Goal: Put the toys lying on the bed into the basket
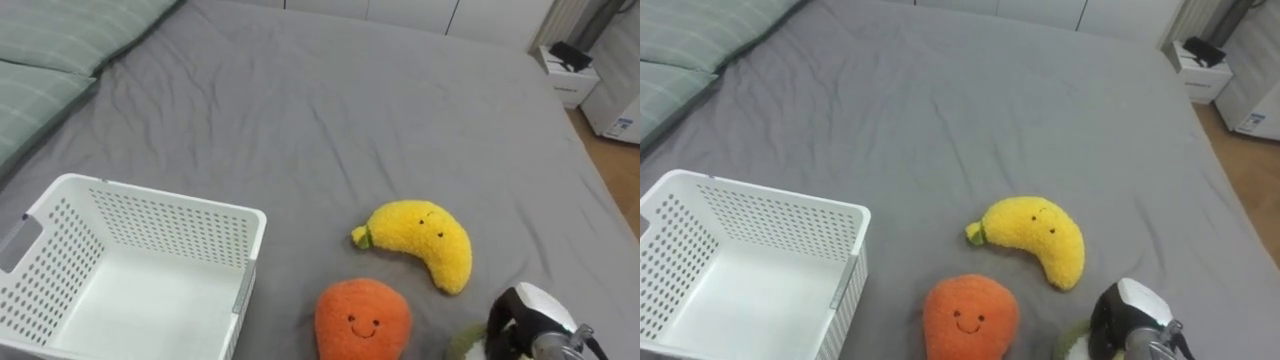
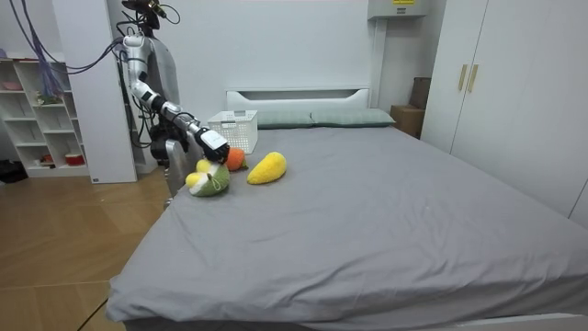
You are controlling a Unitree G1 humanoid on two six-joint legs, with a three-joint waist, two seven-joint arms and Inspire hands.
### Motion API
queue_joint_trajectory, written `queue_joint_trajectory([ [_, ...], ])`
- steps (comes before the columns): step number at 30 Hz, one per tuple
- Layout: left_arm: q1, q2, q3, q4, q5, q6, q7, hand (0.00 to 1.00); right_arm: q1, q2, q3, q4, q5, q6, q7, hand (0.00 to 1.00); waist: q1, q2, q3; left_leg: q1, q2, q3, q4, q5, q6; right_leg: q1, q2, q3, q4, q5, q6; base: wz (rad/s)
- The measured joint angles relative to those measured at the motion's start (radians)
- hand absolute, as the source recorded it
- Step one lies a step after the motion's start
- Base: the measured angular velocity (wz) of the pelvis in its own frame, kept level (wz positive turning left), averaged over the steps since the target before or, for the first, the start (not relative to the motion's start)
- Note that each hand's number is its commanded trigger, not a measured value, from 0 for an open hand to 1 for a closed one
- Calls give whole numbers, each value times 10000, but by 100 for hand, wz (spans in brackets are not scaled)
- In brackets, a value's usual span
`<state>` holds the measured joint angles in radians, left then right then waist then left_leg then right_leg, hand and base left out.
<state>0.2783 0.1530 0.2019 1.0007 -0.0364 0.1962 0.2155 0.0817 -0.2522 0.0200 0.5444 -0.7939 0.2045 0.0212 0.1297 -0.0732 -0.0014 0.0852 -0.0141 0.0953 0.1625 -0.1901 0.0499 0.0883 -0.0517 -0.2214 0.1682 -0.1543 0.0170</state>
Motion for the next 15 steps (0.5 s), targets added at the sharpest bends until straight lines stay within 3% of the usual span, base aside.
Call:
queue_joint_trajectory([
  [8, -71, 11, 42, -114, -121, -86, -25, 0, -7, -1, -17, 3, 39, -140, -1022, 100, -123, -40, -10, -34, -1, -43, 36, -1, 0, -16, -9, -69, 25, 4, -2, 1],
  [15, -217, 1, 150, -59, -91, -258, -117, 0, -148, -4, -122, -304, 36, -181, -1093, 100, -89, -99, 32, -70, 0, 10, 34, -1, 1, -202, -6, 0, 71, 4, -2, -3],
])
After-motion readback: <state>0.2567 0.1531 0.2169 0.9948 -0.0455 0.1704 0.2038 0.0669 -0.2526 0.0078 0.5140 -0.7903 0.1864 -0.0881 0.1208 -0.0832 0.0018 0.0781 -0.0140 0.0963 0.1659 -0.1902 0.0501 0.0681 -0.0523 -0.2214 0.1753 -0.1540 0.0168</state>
